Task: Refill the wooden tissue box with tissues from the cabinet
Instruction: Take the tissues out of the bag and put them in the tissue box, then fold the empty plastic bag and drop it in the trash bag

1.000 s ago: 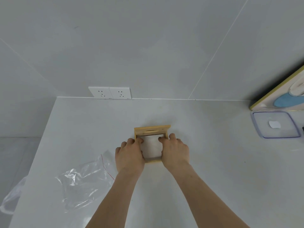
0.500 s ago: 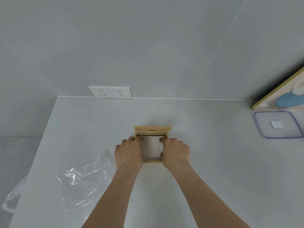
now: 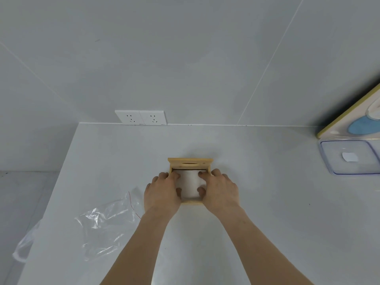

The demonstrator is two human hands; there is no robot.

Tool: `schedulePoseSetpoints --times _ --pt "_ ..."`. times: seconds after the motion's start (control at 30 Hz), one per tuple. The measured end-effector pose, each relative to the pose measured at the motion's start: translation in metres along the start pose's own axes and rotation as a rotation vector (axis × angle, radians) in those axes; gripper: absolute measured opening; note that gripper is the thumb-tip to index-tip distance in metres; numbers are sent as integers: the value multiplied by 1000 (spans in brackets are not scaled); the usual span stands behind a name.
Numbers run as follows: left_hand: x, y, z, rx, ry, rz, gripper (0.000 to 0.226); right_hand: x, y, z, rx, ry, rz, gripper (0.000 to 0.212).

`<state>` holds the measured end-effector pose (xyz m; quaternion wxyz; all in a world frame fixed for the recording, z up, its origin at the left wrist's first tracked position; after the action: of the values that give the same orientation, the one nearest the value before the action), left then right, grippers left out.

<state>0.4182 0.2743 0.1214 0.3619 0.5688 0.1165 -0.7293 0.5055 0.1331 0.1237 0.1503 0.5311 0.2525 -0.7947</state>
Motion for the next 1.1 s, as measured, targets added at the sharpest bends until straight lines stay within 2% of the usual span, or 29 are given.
schedulePoseSetpoints --times 0.17,0.27,0.47,0.6,0.8,0.9,1.1 --pt "-31 -9 25 51 154 265 17 -39 1 25 -12 298 -103 34" --pt "-54 -29 38 47 284 292 3 -56 -1 44 -1 455 -162 19" --pt "-72 -83 44 2 311 421 12 -53 -32 74 -81 496 -374 5" --pt "-74 -120 40 -3 270 458 16 -21 -63 86 -32 375 -479 3" --pt "-63 -179 33 -7 136 393 33 55 -105 107 247 23 -692 11" --pt "-46 -204 30 -43 18 313 48 90 -129 124 394 -120 -888 16" --pt "-9 -246 39 -122 -203 301 70 140 -170 153 636 -245 -1250 32"
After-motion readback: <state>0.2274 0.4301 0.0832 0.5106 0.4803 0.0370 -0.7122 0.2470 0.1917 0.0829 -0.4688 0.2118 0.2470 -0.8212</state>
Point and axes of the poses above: each hand's wrist, its own z-axis away from the middle knuckle, its own x-axis out of the palm, y = z × x, the point moved 10 cm from there along -z, towards the middle knuckle, and after that the axes turned 4 degrees about -x, right-handed, at the moved point
